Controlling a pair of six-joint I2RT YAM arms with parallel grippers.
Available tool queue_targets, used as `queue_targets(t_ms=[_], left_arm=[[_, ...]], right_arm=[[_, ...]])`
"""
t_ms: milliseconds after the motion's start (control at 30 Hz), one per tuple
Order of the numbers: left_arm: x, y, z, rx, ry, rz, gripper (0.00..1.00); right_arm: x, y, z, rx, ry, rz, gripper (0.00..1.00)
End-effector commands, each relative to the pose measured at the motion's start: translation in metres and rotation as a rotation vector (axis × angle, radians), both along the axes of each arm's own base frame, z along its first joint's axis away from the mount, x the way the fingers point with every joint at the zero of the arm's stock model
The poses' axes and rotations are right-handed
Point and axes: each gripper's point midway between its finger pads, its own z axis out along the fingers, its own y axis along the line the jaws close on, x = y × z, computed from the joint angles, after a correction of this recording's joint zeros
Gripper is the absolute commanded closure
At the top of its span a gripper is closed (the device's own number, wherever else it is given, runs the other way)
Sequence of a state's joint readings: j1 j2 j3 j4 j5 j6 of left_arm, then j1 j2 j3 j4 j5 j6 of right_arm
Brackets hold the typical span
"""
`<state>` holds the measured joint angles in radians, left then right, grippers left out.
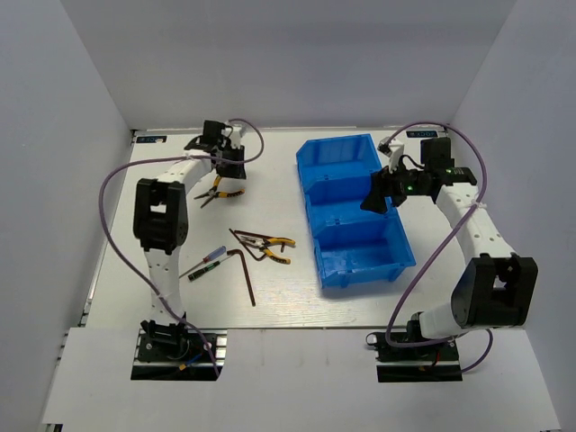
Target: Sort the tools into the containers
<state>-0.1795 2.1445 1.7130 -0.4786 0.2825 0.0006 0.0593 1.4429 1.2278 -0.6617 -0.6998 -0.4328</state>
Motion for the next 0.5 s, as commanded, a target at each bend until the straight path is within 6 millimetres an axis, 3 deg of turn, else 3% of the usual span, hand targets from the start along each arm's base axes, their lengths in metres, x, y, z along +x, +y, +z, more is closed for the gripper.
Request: queue_targets(t_ms=[0, 67, 167, 233, 467], left_arm=[[0.012, 0.003, 0.001, 0.105, -0.021, 0.013, 0.59], [0.013, -0.004, -0.005, 0.114, -0.012, -0.008, 0.58], [0.006, -0.014, -0.002, 0.141, -0.034, -0.086, 0.40], [0.001, -0.009, -0.003, 0.185, -0.046, -0.120, 0.29], [-0.026, 0.013, -0.027, 0.307, 0.012, -0.189, 0.27]], right_arm=[[-0.008, 0.001, -0.008, -0.002, 0.001, 0.032, 0.20], [-0.013, -0.001, -0.013, -0.009, 0.011, 0.032, 0.18], [-0.016, -0.004, -0.021, -0.021, 0.038, 0.024, 0.16], [-0.015, -0.003, -0.024, -0.026, 0.044, 0.028, 0.16], [-0.011, -0.003, -0.029, -0.014, 0.091, 0.016, 0.15]])
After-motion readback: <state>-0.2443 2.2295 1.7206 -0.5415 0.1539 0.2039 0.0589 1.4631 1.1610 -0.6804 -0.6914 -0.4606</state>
